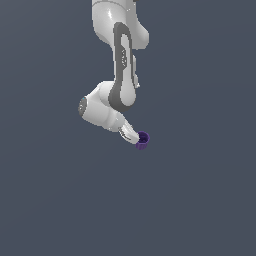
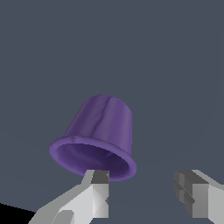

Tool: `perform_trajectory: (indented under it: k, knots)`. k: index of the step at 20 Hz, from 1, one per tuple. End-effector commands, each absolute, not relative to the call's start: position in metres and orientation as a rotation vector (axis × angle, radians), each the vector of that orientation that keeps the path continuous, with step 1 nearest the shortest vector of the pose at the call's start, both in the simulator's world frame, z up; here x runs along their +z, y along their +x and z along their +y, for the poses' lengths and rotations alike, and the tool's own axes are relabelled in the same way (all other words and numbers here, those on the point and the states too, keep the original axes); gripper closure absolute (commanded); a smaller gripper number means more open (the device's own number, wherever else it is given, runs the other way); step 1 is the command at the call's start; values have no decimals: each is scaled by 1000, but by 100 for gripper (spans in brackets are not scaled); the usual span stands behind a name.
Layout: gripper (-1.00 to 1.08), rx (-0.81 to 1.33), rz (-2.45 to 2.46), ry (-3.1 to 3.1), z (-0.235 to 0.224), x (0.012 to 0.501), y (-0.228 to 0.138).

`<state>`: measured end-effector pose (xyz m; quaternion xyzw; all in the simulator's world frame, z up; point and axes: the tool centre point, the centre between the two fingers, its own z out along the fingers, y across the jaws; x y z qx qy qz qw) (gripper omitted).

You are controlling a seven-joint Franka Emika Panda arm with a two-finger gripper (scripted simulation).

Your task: Pick up the object and move it to a goal position.

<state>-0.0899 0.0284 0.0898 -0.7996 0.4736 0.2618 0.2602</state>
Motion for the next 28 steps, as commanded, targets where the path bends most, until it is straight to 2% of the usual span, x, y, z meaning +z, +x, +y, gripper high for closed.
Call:
perform_trajectory:
  k: [1, 13, 23, 24, 28]
  knots:
    - [-20, 735, 1324, -2103, 31, 90, -91]
    - [-20, 768, 1377, -2018, 35, 88, -92]
    - [-20, 771, 1383, -2012, 56, 70, -97]
    - [108, 771, 1383, -2012, 56, 70, -97]
    - [108, 771, 1383, -2012, 56, 70, -97]
